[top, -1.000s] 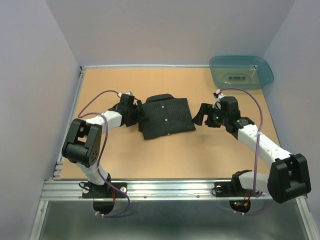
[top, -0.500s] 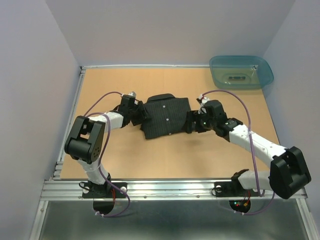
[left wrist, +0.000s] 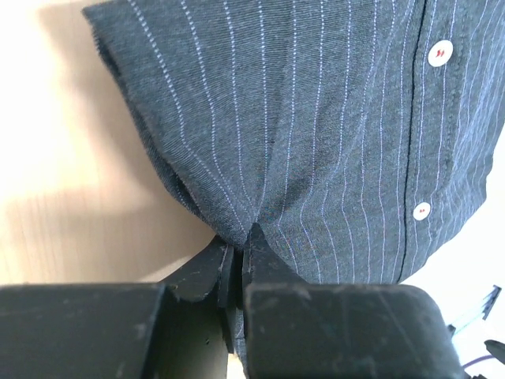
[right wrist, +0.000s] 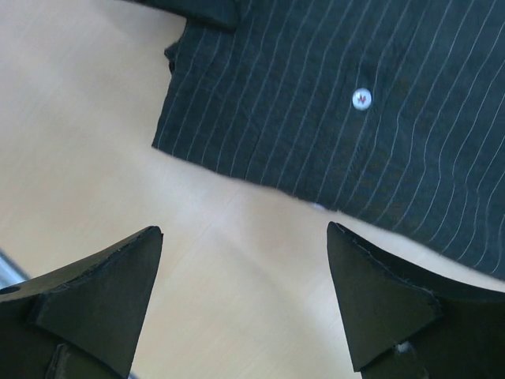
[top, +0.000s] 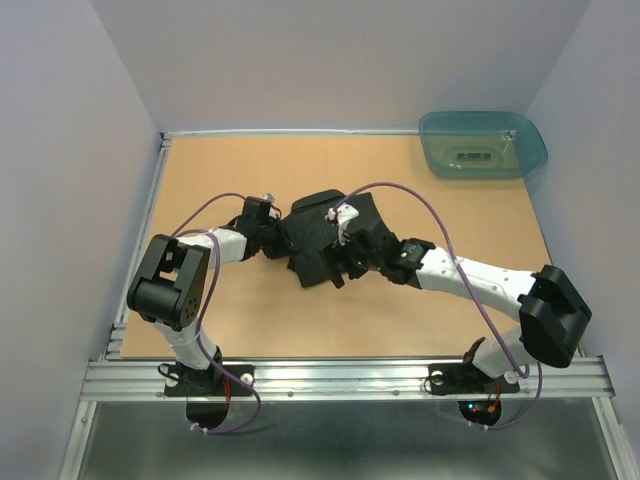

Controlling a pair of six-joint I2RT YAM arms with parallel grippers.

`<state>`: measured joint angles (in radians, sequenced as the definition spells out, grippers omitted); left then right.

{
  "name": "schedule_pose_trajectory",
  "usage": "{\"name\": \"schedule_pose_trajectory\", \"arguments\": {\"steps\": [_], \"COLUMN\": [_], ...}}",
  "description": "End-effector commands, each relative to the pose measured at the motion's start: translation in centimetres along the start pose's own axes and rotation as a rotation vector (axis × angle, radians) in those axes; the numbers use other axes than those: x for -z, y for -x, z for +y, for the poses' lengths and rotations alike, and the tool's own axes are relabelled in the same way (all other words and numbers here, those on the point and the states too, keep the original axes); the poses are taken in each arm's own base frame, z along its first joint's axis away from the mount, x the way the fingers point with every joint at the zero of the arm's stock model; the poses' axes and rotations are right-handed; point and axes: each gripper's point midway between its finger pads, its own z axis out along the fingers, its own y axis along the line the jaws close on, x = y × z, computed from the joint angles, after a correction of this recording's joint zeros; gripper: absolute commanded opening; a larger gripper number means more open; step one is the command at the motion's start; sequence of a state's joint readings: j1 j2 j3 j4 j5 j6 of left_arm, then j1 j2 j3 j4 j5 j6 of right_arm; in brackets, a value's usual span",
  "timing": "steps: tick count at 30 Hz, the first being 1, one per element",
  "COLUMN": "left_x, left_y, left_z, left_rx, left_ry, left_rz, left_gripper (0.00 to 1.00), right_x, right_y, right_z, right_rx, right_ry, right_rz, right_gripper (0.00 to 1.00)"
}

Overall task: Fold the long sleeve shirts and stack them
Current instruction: Fold the shirt

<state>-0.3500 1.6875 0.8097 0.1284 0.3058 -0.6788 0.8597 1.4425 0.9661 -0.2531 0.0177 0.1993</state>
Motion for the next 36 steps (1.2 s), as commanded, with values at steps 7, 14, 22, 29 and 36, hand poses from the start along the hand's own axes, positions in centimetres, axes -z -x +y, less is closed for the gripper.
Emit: {"name": "schedule_pose_trajectory", "arguments": {"steps": [7,14,22,29,36], "left_x": [1.8,2.2,2.4,2.5,2.6], "left_y": [-2.1,-2.2,-2.2,-2.5,-2.5], "left_z": [-0.9,-1.5,-2.1,-2.4,-2.4], "left_rx": [0.007,0.0,-0.003,-0.002,-0.001], "left_ry": [-0.018,-0.023,-0.042,-0.056,-0.057], "left_rz": [0.1,0.13,0.148,0.165,0.166], "left_gripper": [0.08,0.09,0.09,0.09,0.12], "right_x": [-2.8,-5.0,-7.4,-8.6,-8.7], "right_y": [2.5,0.9,-1.6,-1.5,-1.9], "right_z": [4.9,7.3,7.9,6.9,6.4], "right_rx": [0.487,0.657,0.788,0.856,0.87], "right_ry": [-0.122,-0.127,-0.179,-0.296,-0.314], "right_rz": [-0.051,-0.038,-0.003,-0.042,-0.046], "right_gripper": [0.91,0.89,0.85,0.74,0.17]}}
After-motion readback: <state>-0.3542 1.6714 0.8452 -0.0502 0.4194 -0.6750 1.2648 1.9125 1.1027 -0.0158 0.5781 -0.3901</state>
